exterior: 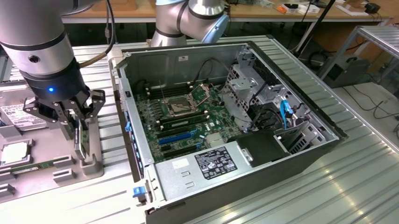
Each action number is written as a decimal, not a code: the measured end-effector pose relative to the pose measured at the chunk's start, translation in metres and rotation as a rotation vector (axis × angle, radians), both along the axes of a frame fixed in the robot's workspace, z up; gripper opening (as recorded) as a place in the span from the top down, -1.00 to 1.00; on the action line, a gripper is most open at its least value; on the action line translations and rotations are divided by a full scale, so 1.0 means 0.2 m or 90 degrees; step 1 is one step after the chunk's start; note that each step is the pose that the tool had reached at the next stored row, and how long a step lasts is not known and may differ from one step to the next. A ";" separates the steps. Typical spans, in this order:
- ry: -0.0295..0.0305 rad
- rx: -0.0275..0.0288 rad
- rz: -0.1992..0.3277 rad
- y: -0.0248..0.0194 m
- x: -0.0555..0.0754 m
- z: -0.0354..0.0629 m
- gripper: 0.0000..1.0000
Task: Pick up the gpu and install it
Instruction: 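Pick up the gpu and move the gpu toward the slot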
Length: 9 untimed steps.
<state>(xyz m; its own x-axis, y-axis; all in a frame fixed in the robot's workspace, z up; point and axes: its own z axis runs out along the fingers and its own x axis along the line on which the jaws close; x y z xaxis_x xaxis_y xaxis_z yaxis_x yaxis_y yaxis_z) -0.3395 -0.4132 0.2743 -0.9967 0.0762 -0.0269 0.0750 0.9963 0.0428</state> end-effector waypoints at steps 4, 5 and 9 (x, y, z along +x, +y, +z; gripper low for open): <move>0.0000 0.0000 0.000 0.000 0.00 0.000 0.47; 0.0000 0.0000 0.000 0.000 0.00 0.000 0.47; 0.0000 0.0000 0.000 0.000 0.00 0.000 0.47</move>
<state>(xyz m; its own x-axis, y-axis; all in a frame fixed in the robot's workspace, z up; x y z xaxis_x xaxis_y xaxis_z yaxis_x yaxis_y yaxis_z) -0.3395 -0.4132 0.2743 -0.9967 0.0762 -0.0269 0.0750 0.9963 0.0428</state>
